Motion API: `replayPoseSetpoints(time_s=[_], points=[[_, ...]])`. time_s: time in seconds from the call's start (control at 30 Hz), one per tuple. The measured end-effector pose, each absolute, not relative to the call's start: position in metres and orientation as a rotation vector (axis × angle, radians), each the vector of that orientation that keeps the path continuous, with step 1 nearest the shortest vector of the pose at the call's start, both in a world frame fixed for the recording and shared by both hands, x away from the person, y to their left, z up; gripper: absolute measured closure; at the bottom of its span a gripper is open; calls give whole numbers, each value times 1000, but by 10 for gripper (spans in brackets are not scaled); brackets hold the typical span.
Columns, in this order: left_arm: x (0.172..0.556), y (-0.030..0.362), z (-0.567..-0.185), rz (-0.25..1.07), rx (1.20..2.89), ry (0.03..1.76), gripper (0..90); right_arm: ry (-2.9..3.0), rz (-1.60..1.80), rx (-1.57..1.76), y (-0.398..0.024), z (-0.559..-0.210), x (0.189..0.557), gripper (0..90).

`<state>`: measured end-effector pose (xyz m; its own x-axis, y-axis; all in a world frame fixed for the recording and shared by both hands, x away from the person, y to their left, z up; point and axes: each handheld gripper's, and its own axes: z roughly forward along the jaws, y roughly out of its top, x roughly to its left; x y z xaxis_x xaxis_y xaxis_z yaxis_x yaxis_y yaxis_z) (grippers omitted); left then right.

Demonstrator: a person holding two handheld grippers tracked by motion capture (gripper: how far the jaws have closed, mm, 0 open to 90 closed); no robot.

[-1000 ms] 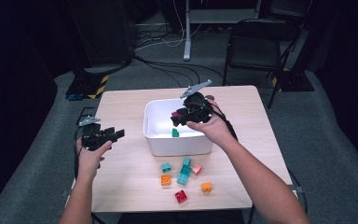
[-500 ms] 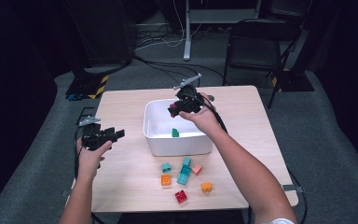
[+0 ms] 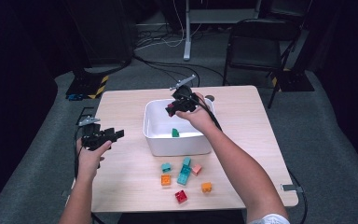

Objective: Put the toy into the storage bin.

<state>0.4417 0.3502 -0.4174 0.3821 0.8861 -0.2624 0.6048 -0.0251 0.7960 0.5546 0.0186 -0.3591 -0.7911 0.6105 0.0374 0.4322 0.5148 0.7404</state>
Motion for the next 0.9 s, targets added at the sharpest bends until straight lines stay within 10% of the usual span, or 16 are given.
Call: replayPoseSetpoints(time_s=[0.9], points=[[442, 354, -417, 386, 1716, 1324, 428, 2556, 1069, 858, 28, -365, 550, 510]])
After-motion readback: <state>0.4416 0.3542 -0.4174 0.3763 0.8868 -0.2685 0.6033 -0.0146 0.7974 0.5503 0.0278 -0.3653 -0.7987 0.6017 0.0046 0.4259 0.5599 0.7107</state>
